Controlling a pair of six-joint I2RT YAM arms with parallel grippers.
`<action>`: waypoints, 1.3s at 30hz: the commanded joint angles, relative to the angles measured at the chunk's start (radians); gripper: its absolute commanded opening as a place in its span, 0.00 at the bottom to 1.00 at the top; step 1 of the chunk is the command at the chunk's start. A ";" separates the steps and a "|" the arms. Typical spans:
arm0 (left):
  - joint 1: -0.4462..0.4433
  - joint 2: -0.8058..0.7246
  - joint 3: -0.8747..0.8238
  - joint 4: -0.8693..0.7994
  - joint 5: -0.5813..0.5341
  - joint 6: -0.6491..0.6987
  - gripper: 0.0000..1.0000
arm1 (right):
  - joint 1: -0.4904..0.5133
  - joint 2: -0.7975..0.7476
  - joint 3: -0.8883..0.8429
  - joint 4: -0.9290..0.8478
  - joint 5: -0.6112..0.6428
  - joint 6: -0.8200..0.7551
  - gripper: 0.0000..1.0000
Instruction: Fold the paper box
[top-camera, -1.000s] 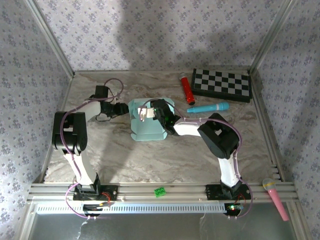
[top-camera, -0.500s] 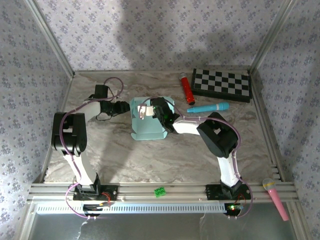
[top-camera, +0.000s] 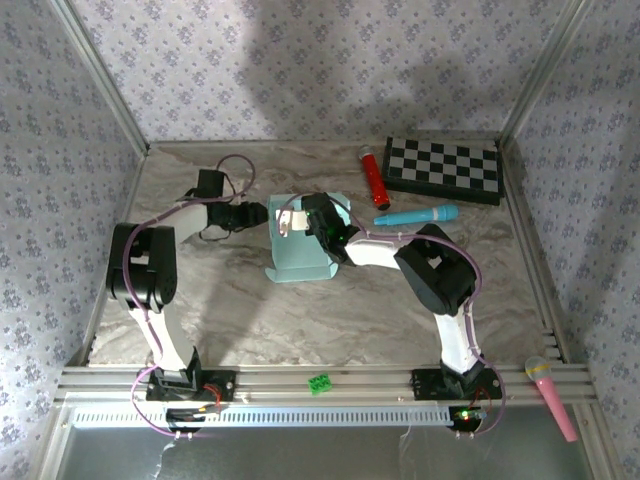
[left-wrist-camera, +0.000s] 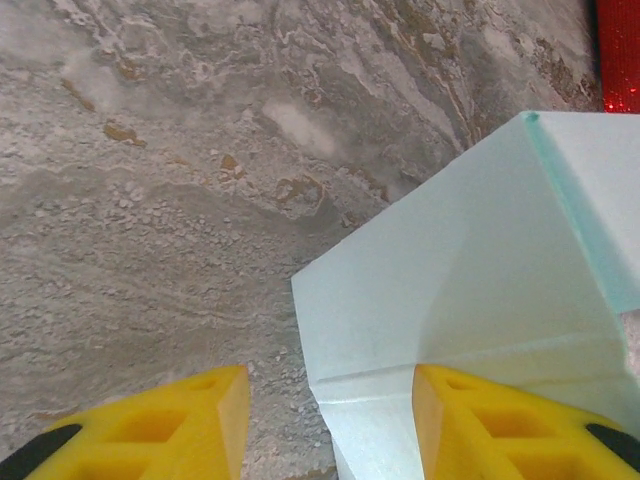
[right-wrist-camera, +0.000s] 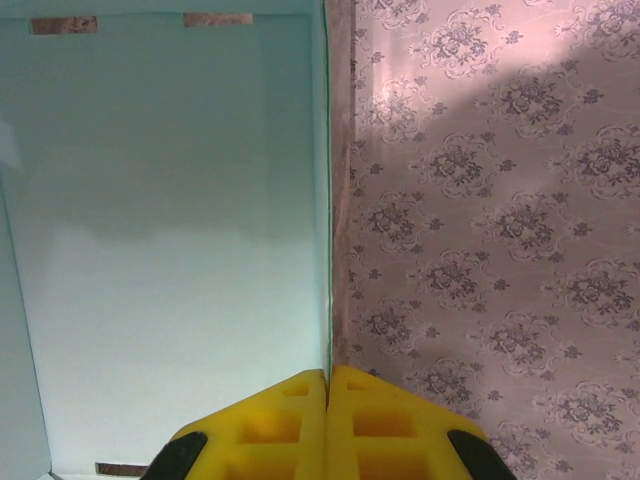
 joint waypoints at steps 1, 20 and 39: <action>-0.032 0.020 0.025 0.043 0.065 -0.010 0.44 | 0.012 0.019 0.026 -0.044 -0.029 0.030 0.00; -0.047 -0.246 -0.135 0.062 -0.225 -0.059 0.49 | -0.025 0.002 0.034 -0.065 -0.035 0.028 0.00; -0.253 -0.319 -0.370 0.187 -0.214 -0.164 0.00 | -0.042 0.025 0.092 -0.129 -0.064 0.022 0.00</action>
